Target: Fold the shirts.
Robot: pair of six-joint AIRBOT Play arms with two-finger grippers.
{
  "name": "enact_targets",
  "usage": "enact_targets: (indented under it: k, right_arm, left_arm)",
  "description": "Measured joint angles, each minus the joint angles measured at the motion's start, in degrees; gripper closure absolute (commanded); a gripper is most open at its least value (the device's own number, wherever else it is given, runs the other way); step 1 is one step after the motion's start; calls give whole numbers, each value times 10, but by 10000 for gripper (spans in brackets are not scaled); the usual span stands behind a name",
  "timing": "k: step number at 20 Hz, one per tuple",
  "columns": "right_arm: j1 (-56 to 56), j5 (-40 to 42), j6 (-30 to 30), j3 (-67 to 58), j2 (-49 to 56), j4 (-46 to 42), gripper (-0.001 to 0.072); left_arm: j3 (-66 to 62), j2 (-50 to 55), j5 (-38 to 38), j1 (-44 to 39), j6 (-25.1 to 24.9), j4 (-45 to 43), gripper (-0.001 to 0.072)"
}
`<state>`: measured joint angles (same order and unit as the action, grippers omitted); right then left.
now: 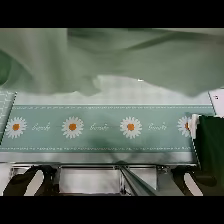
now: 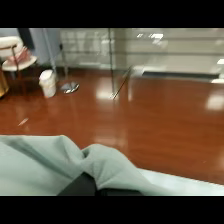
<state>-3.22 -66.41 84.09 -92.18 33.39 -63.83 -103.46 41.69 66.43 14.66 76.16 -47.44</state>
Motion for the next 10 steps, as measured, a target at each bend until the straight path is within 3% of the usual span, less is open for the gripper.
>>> enact_targets:
  k: [5, 10]
  right_arm:
    - [0, -95, 44, -3, -64, -34, 689]
    - [0, -137, 60, 79, -77, -22, 689]
  left_arm:
    - [-19, -78, 39, -7, 31, -118, 687]
    - [78, -97, 57, -24, 47, -148, 686]
